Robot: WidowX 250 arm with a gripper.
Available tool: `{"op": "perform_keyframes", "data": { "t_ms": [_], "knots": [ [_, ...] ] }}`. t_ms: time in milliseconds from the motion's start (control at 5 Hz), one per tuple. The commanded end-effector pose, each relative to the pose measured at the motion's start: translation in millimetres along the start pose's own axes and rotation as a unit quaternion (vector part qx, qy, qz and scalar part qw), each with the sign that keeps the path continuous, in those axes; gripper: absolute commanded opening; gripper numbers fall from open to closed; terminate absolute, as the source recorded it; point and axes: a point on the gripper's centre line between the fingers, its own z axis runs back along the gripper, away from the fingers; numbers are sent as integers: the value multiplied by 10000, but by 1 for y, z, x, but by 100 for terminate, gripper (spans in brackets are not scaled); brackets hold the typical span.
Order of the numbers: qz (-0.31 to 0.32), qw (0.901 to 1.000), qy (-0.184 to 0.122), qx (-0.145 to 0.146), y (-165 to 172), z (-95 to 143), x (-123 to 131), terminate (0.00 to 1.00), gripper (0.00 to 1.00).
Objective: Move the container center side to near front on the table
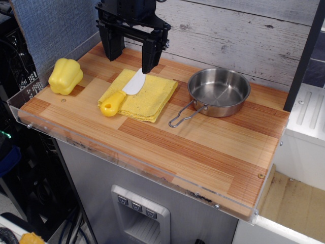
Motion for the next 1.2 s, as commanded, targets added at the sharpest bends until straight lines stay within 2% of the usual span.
{"op": "perform_keyframes", "data": {
  "t_ms": [0, 200, 400, 600, 800, 1000],
  "knots": [
    [0, 10000, 0, 0, 0, 0, 0, 0, 100],
    [-186, 9997, -36, 165, -15, 1, 5, 0, 100],
    [-726, 9970, -211, 171, -58, 5, 31, 0, 100],
    [-1032, 9932, -514, 132, -99, 7, 56, 0, 100],
    [-1217, 9915, -446, 105, -125, -6, 81, 0, 100],
    [-1296, 9913, -211, 83, -138, -28, 98, 0, 100]
  ]
}}
